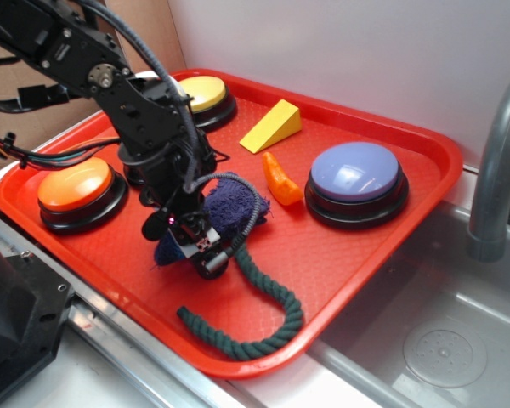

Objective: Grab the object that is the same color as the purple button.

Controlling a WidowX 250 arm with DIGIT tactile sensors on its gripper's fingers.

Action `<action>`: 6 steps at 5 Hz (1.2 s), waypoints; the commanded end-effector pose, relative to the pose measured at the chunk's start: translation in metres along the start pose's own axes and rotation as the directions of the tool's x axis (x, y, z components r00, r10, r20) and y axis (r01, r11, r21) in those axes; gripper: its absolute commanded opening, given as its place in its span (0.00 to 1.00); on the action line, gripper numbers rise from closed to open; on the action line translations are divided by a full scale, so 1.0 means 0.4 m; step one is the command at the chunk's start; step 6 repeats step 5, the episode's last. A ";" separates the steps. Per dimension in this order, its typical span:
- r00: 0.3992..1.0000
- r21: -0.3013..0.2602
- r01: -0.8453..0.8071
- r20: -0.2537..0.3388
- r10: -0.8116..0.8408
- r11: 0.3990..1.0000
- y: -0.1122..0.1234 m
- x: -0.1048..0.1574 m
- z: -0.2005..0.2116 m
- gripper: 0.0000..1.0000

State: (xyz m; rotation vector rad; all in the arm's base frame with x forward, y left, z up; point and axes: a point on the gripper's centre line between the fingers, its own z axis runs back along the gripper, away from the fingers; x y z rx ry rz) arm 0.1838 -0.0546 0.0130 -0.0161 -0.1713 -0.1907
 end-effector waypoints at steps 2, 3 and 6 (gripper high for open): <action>0.947 0.031 -0.319 0.060 0.316 0.947 0.116 0.157 0.287 0.00; 0.900 0.010 -0.425 0.110 0.422 0.905 0.173 0.211 0.393 0.00; 0.868 -0.022 -0.485 0.110 0.485 0.874 0.210 0.254 0.442 0.00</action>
